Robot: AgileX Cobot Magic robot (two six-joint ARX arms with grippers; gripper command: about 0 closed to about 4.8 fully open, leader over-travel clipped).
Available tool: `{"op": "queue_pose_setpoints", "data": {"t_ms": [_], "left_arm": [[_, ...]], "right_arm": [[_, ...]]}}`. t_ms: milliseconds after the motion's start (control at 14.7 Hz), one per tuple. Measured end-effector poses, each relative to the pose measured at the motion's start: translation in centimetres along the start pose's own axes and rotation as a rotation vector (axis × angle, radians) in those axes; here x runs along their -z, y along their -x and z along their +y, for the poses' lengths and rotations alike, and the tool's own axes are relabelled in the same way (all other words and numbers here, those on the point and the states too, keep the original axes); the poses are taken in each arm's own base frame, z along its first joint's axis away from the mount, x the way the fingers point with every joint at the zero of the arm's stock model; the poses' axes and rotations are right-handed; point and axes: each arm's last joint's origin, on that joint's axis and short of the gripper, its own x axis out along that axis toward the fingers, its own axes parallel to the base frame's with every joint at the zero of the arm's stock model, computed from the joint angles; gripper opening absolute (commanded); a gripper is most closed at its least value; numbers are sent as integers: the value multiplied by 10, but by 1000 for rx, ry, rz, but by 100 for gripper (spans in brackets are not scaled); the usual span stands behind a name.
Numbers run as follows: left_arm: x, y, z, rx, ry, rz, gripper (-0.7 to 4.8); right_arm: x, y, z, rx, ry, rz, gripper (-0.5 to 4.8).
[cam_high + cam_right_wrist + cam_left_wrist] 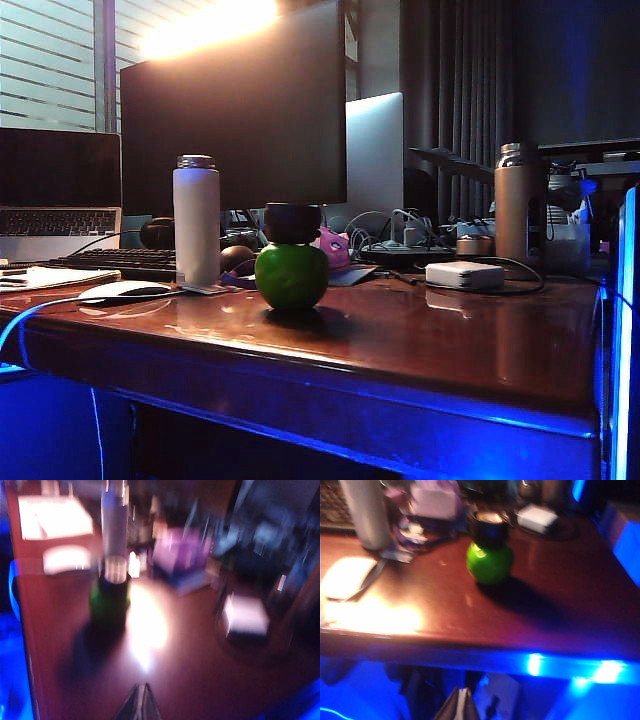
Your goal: Stack the black thermos bottle cap from the table onto the green apple.
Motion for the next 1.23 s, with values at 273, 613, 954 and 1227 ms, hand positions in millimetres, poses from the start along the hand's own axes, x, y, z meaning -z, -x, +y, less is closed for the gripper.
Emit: {"op": "queue_pose_setpoints", "data": {"t_ms": [273,613,954,1227], "left_arm": [[31,-15,0,2,-23,73,-4],[44,-20,-1,68,-47,114,-4],[46,-20,-1,66,-47,119,-3],[46,-20,-1,66,-47,119,-3]], "right_arm": [[33,-9,5,-12,-76,94,-1],[40,-14,6,21,-82,64,-1],[93,-21,13,44,-190,158,-1],[110,-14,15,45,-195,144,-1]]}}
